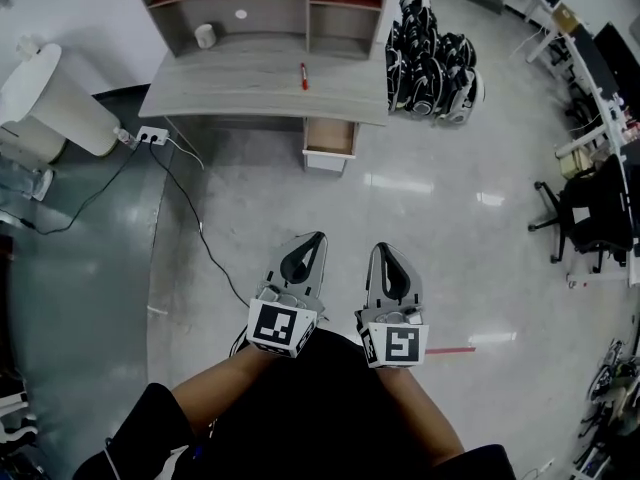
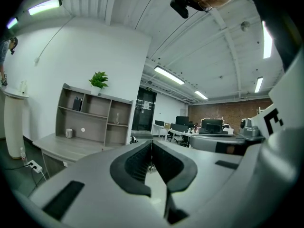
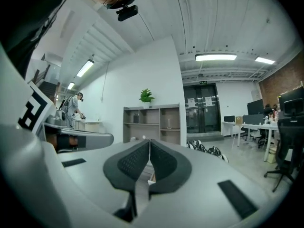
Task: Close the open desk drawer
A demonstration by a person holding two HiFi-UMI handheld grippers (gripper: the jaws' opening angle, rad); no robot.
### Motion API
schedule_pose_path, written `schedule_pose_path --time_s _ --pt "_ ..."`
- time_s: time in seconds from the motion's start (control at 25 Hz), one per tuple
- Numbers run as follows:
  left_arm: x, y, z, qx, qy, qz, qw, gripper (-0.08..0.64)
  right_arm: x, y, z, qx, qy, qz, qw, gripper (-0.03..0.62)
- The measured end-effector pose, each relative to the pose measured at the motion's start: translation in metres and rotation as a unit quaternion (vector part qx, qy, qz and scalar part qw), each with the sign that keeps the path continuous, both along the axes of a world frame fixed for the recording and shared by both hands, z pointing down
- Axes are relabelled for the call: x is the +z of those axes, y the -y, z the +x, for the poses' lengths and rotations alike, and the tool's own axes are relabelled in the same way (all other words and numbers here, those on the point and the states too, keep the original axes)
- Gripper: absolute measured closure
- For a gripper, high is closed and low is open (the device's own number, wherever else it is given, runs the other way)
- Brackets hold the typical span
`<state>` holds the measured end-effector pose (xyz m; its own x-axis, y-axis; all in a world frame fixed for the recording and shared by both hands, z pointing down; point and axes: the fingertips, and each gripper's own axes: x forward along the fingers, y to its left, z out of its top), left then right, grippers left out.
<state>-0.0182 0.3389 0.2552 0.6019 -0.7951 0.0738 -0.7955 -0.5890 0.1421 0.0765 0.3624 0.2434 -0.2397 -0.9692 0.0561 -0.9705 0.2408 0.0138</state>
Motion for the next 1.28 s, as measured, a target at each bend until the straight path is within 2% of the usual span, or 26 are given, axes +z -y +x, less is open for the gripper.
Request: schedule_pose_path --time_s 0.08,0.28,0.48,0.68,0.88,0.96,1.12,1.28 --pt "0.002 0.016 0.003 0.008 -0.001 -0.007 0.9999 0.545 -0.002 0.018 0.003 0.012 0.0 0.006 1.0 0.574" --pt "0.0 0.064 0.006 0.014 -0.002 -0.003 0.9999 0.545 -0.002 0.068 0.0 0.004 -0.01 0.003 1.0 0.574" --pt "-0.002 0.116 -0.007 0.018 0.02 0.001 0.9996 0.545 -0.008 0.117 -0.009 0.009 -0.014 0.007 1.0 0.574" --pt "-0.007 0.159 -0.021 0.007 -0.002 -0.002 1.0 0.545 -0.006 0.158 -0.024 0.003 -0.014 -0.008 1.0 0.574" --pt "0.007 0.195 -0.029 0.004 -0.029 -0.023 0.9993 0.545 -0.011 0.194 -0.036 0.005 -0.015 0.003 1.0 0.574" --pt "0.005 0.209 -0.033 0.004 -0.026 -0.022 0.9994 0.545 -0.008 0.207 -0.037 0.011 -0.024 -0.002 1.0 0.574" --pt "0.011 0.236 -0.045 0.016 0.003 -0.019 0.9997 0.545 -0.002 0.236 -0.042 0.013 -0.025 -0.016 0.999 0.574" --pt "0.015 0.266 -0.058 0.004 -0.021 -0.03 0.9993 0.545 0.004 0.26 -0.049 0.012 -0.035 -0.024 0.999 0.574"
